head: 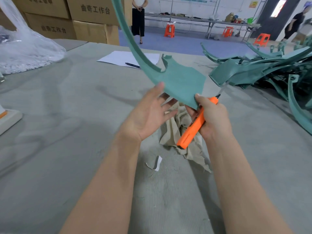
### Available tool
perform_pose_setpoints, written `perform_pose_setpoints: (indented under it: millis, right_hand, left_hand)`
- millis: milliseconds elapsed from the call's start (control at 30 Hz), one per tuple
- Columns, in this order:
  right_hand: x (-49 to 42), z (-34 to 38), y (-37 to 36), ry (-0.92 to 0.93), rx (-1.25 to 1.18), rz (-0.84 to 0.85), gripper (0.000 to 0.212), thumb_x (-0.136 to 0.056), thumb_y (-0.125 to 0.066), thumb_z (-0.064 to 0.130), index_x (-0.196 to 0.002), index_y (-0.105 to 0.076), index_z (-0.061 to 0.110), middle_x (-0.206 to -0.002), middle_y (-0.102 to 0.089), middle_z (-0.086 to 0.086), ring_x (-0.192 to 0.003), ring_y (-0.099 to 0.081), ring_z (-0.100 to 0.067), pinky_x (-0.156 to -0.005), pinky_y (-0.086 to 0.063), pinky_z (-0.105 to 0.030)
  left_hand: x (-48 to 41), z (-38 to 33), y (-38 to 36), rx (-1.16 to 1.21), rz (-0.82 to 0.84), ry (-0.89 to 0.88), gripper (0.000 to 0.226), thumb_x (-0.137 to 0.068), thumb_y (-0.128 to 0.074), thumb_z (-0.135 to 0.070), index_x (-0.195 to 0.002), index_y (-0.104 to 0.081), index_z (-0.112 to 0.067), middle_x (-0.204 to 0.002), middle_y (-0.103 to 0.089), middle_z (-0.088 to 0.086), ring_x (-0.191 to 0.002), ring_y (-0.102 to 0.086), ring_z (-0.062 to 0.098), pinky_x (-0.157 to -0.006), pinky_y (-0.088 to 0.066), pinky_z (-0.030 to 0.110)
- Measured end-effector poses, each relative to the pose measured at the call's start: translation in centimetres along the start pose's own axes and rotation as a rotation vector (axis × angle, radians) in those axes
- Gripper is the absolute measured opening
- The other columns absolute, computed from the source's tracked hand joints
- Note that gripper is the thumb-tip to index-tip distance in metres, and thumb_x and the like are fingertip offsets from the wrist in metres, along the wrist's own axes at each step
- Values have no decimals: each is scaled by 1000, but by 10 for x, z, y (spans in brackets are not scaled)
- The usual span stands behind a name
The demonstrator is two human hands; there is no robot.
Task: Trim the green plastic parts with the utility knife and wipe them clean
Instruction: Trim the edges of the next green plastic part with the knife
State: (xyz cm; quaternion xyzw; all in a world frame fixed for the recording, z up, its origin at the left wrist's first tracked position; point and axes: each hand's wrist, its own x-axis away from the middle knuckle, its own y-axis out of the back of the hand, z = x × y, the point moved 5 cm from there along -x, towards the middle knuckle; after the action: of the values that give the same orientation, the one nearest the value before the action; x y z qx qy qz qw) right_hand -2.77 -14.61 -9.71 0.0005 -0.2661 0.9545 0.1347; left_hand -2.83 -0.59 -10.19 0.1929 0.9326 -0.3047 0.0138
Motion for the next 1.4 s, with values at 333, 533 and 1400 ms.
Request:
perform_pose_setpoints:
  millis: [333, 533, 1400]
  right_hand:
    - [3, 11, 0, 127, 251, 18, 16, -98, -52, 14, -83, -48, 15, -73, -68, -4, -67, -67, -15, -72, -55, -33]
    - [-3, 22, 20, 34, 257, -39, 33, -98, -48, 45, -94, -52, 13, -67, -56, -1, -34, -35, -7, -37, -31, -16]
    - [10, 19, -3, 719, 905, -36, 39, -101, -44, 37, -66, -31, 25, -56, -34, 10, -52, -35, -4, -52, -28, -22]
  left_hand:
    - [6, -5, 32, 352, -582, -137, 6, -92, -59, -13, -95, -64, -15, -82, -74, 2, -76, -71, 17, -70, -60, 31]
    - [11, -13, 27, 372, -551, -124, 9, -91, -58, -9, -87, -64, -13, -73, -73, 1, -64, -70, 12, -53, -56, 23]
    - [12, -5, 16, 555, -425, 117, 15, -90, -46, -5, -84, -60, -3, -96, -67, 13, -60, -71, 18, -31, -34, 9]
